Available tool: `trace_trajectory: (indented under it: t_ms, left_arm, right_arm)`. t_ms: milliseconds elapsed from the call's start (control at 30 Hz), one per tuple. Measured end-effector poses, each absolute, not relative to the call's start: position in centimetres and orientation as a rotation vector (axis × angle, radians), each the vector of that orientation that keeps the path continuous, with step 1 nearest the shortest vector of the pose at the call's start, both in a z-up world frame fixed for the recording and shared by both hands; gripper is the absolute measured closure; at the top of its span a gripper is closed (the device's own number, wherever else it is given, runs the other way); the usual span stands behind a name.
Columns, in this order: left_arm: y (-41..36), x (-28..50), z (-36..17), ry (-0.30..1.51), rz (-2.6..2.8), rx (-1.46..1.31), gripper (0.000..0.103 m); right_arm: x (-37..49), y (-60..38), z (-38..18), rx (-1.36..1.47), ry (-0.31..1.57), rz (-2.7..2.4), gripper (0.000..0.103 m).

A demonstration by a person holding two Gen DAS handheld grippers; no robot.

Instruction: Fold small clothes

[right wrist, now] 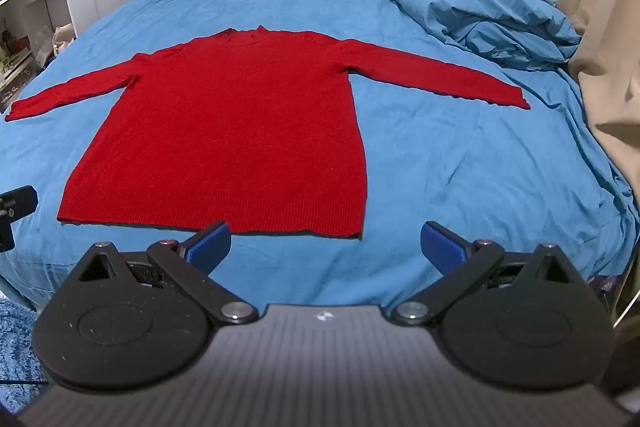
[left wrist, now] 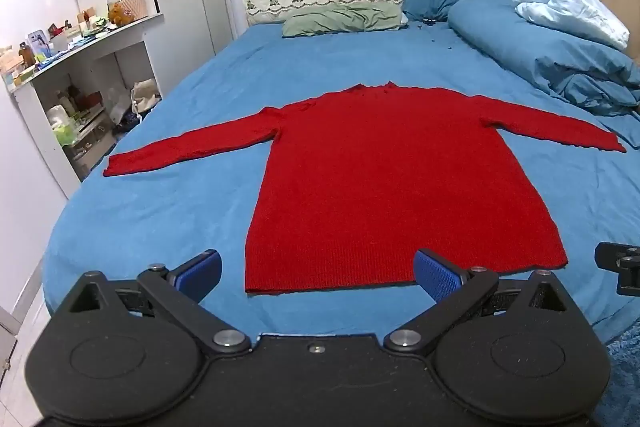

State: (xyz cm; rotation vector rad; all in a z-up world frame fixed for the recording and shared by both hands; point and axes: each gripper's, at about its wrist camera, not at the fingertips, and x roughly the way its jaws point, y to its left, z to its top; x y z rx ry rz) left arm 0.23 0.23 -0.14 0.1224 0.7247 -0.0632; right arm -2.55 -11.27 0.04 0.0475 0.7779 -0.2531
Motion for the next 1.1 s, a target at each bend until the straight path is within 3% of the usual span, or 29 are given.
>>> trace_trajectory:
  t_ms: [1100]
  left_arm:
    - [-0.1, -0.9, 0.6, 0.663, -0.037, 0.143, 0.000]
  right_arm:
    - [-2.7, -11.1, 0.3, 0.047, 0.767, -0.249, 0.000]
